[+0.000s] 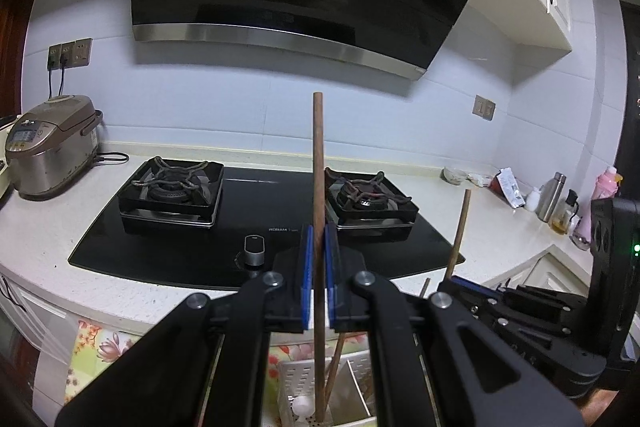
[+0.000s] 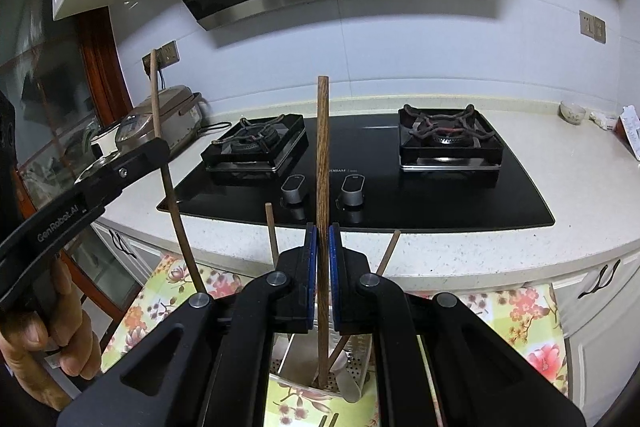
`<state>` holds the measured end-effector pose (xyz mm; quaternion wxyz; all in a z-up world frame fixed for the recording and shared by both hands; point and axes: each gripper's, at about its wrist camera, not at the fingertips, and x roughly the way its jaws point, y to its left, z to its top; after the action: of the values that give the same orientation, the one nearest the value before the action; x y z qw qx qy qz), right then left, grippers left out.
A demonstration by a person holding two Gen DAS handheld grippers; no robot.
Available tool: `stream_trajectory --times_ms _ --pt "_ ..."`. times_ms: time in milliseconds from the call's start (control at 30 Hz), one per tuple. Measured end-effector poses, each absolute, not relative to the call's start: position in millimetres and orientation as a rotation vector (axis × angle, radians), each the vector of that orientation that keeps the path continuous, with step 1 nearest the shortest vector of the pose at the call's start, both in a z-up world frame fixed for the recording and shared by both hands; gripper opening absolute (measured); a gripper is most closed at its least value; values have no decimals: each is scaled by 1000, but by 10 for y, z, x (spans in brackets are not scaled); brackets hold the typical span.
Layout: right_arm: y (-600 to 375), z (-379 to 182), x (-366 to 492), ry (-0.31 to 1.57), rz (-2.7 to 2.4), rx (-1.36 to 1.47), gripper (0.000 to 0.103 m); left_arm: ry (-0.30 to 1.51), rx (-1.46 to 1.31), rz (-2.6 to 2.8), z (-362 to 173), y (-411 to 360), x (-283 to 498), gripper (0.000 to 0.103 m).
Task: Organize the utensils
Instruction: 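Lower the chopsticks into the white basket and open both tools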
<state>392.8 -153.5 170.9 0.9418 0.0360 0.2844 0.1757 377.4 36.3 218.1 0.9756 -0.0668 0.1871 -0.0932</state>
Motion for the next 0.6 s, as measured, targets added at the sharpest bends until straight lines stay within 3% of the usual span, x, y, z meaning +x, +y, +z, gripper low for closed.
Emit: stream_trajectory --times_ms 600 --pt "-1518 1327 4047 642 351 70 6 444 -135 -139 1507 262 3934 6"
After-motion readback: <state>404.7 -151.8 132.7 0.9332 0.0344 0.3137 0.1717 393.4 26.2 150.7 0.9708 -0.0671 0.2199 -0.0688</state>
